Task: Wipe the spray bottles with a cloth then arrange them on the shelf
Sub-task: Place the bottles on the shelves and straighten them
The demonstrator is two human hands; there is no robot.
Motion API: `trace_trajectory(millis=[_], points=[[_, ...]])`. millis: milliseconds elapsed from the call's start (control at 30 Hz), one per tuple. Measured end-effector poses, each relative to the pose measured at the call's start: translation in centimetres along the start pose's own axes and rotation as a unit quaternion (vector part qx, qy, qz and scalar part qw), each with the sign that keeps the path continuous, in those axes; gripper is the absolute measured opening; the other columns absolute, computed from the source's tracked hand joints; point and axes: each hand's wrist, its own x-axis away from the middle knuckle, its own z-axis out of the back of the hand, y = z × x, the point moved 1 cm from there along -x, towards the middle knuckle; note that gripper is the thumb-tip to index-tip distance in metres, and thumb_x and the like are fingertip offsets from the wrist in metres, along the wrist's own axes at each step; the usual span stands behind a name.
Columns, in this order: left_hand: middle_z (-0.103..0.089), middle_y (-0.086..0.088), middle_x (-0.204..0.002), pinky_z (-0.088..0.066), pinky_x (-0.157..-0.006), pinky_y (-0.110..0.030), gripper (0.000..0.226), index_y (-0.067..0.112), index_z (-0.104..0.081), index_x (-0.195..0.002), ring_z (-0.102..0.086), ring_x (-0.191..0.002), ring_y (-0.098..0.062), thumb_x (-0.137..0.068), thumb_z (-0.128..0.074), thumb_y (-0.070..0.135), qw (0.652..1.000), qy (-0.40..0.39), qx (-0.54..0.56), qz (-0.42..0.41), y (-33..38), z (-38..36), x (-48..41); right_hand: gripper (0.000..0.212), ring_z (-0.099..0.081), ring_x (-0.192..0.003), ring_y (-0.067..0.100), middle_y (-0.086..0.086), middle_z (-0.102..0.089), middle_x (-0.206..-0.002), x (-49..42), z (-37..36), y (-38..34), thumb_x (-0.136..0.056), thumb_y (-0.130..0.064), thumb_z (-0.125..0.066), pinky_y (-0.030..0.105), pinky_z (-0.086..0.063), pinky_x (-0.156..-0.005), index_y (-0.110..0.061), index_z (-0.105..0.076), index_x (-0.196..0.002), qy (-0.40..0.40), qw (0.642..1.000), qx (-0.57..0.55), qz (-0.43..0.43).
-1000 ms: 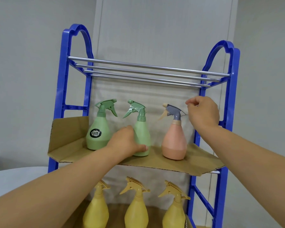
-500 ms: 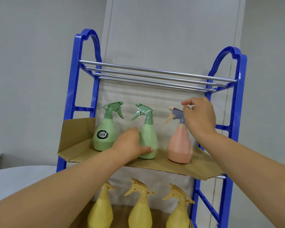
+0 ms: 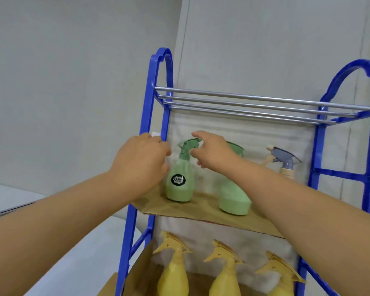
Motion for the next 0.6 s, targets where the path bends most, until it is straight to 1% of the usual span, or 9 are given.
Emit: trace_trajectory(millis=[67,133,200,267,333,400,500,567,600], points=[[-0.059,0.004,-0.115,-0.039,-0.092,-0.032,0.033,0.027,-0.057,-0.118,-0.047,-0.112,-0.020,-0.087,-0.049,0.031,1.000,-0.017,-0.003,-0.010,-1.0,-0.3,0.3,0.058,-0.055,-0.081,0.024,0.010,-0.060,-0.100,-0.9,-1.0,-0.4,-0.090,-0.023,-0.053,0.030,-0.046,-0.068,-0.025,-0.031,-0.144,-0.012,0.996,0.088,0.023],[-0.059,0.004,-0.114,-0.039,-0.093,-0.033,0.033,0.025,-0.057,-0.118,-0.046,-0.112,-0.020,-0.087,-0.048,0.031,0.999,-0.027,-0.002,-0.017,-1.5,-0.6,0.6,0.057,-0.055,-0.093,0.029,0.012,-0.059,-0.109,-1.7,-1.7,-0.5,-0.094,-0.028,-0.048,0.029,-0.038,-0.067,-0.027,-0.025,-0.146,-0.021,0.985,0.169,0.035],[-0.058,0.003,-0.115,-0.039,-0.093,-0.033,0.033,0.024,-0.058,-0.117,-0.045,-0.113,-0.020,-0.086,-0.048,0.031,0.999,-0.031,-0.002,-0.025,-1.8,-1.0,0.9,0.054,-0.054,-0.106,0.032,0.015,-0.057,-0.120,-2.4,-2.2,-0.7,-0.096,-0.036,-0.043,0.032,-0.039,-0.071,-0.026,-0.025,-0.146,-0.030,0.977,0.208,0.028],[-0.057,0.003,-0.115,-0.039,-0.093,-0.033,0.033,0.023,-0.057,-0.117,-0.044,-0.113,-0.021,-0.087,-0.047,0.031,0.999,-0.036,-0.001,-0.029,-2.0,-1.3,1.1,0.049,-0.054,-0.107,0.034,0.016,-0.058,-0.120,-2.8,-2.6,-0.9,-0.096,-0.040,-0.040,0.034,-0.040,-0.074,-0.021,-0.034,-0.141,-0.025,0.974,0.224,0.029],[-0.056,0.002,-0.114,-0.039,-0.092,-0.033,0.032,0.022,-0.058,-0.116,-0.043,-0.113,-0.021,-0.087,-0.047,0.031,0.999,-0.038,0.000,-0.031,-2.2,-1.7,1.2,0.044,-0.055,-0.100,0.034,0.016,-0.060,-0.111,-2.8,-2.6,-1.0,-0.095,-0.043,-0.041,0.034,-0.039,-0.071,-0.016,-0.044,-0.130,-0.009,0.977,0.212,0.034],[-0.056,0.002,-0.114,-0.038,-0.092,-0.032,0.033,0.022,-0.058,-0.117,-0.043,-0.113,-0.021,-0.087,-0.047,0.031,0.999,-0.038,0.008,-0.030,-2.4,-1.9,1.4,0.040,-0.053,-0.089,0.032,0.013,-0.059,-0.099,-2.7,-2.6,-1.1,-0.094,-0.044,-0.044,0.033,-0.039,-0.066,-0.014,-0.048,-0.119,0.004,0.981,0.192,0.028],[-0.056,0.002,-0.112,-0.039,-0.092,-0.032,0.032,0.023,-0.059,-0.115,-0.043,-0.112,-0.021,-0.087,-0.047,0.030,0.999,-0.035,0.017,-0.029,-2.6,-2.0,1.8,0.039,-0.055,-0.073,0.027,0.008,-0.059,-0.087,-2.7,-2.5,-1.5,-0.088,-0.050,-0.048,0.032,-0.037,-0.057,-0.015,-0.050,-0.104,0.024,0.983,0.179,0.003],[-0.056,0.003,-0.112,-0.039,-0.092,-0.032,0.031,0.024,-0.060,-0.114,-0.042,-0.112,-0.020,-0.087,-0.046,0.029,0.999,-0.032,0.021,-0.031,-2.6,-2.0,1.9,0.039,-0.061,-0.059,0.025,0.007,-0.061,-0.080,-2.8,-2.4,-1.7,-0.086,-0.052,-0.049,0.030,-0.041,-0.053,-0.014,-0.048,-0.095,0.034,0.987,0.157,-0.016],[-0.056,0.004,-0.112,-0.039,-0.092,-0.032,0.030,0.024,-0.060,-0.113,-0.041,-0.113,-0.020,-0.087,-0.045,0.029,0.999,-0.030,0.021,-0.032,-2.6,-1.9,1.9,0.036,-0.063,-0.054,0.025,0.006,-0.060,-0.078,-2.9,-2.4,-1.8,-0.086,-0.049,-0.050,0.029,-0.044,-0.053,-0.013,-0.048,-0.093,0.034,0.988,0.150,-0.019]])
